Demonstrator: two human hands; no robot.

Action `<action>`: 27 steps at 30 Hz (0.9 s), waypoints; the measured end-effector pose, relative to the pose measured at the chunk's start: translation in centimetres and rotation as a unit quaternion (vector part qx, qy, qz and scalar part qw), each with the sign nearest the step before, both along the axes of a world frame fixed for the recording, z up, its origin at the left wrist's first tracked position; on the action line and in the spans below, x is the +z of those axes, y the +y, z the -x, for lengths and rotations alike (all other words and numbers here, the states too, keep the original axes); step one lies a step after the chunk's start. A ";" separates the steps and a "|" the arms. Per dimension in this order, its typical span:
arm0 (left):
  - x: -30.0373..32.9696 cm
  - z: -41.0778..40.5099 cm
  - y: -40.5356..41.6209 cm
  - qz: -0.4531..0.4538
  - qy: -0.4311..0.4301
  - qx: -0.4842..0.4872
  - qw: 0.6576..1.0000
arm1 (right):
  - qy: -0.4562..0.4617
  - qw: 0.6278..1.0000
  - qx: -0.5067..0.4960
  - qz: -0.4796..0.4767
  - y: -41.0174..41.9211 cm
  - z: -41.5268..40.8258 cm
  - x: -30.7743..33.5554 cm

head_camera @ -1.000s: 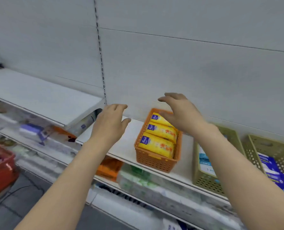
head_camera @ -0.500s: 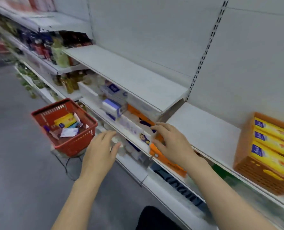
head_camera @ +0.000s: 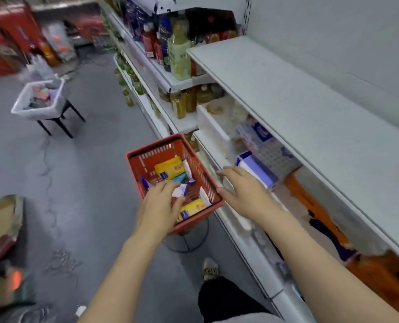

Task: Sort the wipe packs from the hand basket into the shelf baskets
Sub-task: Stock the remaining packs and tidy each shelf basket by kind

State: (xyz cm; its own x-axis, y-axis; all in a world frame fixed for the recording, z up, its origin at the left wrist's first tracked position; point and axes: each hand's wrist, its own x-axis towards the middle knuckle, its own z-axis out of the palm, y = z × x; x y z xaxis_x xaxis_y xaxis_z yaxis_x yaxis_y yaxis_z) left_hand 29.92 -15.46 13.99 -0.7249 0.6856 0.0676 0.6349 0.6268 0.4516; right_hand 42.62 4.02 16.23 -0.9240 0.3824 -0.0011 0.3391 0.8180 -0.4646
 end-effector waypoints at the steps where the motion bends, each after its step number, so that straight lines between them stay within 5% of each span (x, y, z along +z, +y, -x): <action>1: -0.6 2.3 0.8 0.011 -0.010 0.006 1.000 | -0.011 1.000 0.002 0.009 1.0 2.6 -0.6; 12: -12.7 19.9 4.7 0.152 -0.170 0.000 0.974 | -0.226 0.962 -0.055 0.144 4.1 18.3 -15.7; 16: -17.6 24.4 6.7 0.201 -0.235 -0.064 0.949 | -0.312 0.906 -0.188 0.216 2.2 19.6 -22.0; 22: -22.6 30.6 9.4 0.282 -0.263 -0.190 0.903 | -0.310 0.829 -0.388 0.257 -0.8 21.7 -27.7; 27: -25.6 33.1 10.8 0.338 -0.286 -0.232 0.866 | -0.355 0.765 -0.367 0.391 -3.1 22.2 -30.4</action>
State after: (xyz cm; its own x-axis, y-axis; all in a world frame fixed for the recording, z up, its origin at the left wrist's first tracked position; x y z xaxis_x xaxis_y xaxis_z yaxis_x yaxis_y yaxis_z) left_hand -3.19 -4.63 -11.65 -0.1426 0.6547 -0.7424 0.6831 0.6079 0.4048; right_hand 20.45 0.94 -14.19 -0.1195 0.4244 -0.8976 0.9685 -0.1489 -0.1994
